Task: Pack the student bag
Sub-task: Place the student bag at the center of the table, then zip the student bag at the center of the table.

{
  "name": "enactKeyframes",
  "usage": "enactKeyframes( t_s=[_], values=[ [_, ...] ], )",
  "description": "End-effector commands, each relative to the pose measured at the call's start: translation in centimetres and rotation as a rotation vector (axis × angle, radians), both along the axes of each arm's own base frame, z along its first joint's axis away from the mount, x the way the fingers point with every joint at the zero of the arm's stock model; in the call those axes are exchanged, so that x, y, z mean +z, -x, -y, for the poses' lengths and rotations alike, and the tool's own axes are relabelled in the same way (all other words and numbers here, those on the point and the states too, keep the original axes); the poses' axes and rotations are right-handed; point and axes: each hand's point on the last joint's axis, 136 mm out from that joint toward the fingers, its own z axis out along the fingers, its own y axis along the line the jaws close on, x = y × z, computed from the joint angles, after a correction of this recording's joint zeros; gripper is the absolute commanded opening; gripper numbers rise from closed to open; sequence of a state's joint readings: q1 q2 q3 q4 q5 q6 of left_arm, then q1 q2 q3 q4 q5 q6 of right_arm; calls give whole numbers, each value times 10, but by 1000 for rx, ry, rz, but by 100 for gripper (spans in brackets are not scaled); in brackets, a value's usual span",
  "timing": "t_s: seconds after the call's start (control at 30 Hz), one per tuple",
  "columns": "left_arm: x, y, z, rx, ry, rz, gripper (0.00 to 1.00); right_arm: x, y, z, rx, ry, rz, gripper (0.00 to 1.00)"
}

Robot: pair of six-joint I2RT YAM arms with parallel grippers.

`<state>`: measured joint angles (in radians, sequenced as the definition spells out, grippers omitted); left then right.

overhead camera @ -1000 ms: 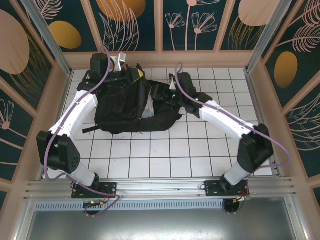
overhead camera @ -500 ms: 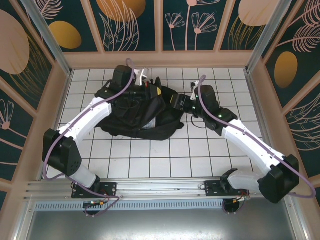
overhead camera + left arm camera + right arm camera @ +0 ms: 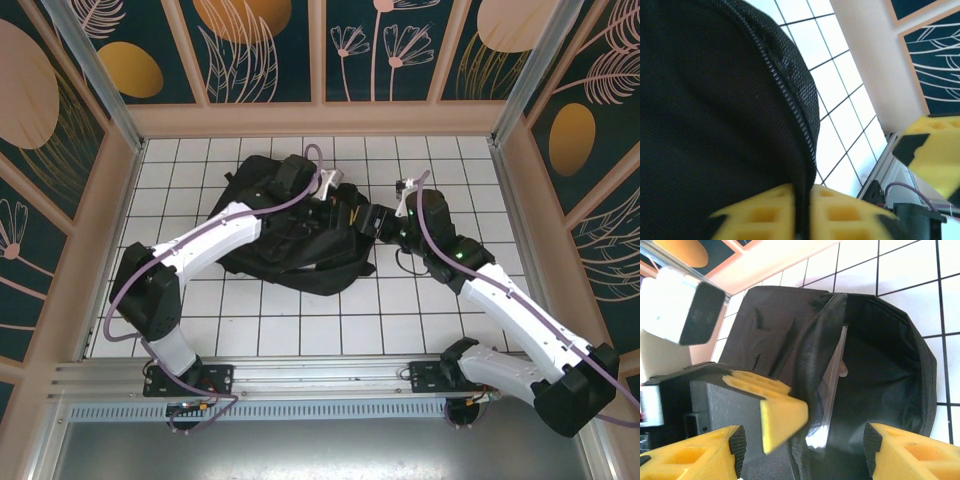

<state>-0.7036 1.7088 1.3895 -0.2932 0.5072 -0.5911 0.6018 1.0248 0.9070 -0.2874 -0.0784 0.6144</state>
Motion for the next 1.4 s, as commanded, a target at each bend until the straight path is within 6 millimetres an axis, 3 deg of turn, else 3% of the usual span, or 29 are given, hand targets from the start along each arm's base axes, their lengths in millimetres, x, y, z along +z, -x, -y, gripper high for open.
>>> enactKeyframes(
  t_s=[0.0,0.07,0.17,0.3,0.4,0.53,0.67,0.77,0.93,1.37],
  values=[
    [3,-10,-10,62,-36,59,35,1,3,8,-15,26,-3,66],
    [23,-15,-22,109,-26,104,49,4,4,9,-16,29,-2,67],
    [59,-20,-47,172,18,153,61,8,12,3,5,32,-1,67],
    [88,-15,-96,293,62,188,64,7,31,-28,103,70,-29,66],
    [75,1,-131,390,28,160,65,6,46,-51,157,83,-40,65],
    [42,38,-161,456,26,106,65,0,48,-56,169,80,-58,65],
    [12,77,-179,464,75,73,71,4,50,-59,192,53,-40,66],
    [-15,91,-187,488,111,41,79,7,55,-62,222,24,-26,66],
    [-36,93,-179,470,199,28,84,7,61,-57,220,-6,-14,66],
    [-76,85,-172,462,153,-21,80,-2,75,-36,190,-20,-31,66]
  ],
)
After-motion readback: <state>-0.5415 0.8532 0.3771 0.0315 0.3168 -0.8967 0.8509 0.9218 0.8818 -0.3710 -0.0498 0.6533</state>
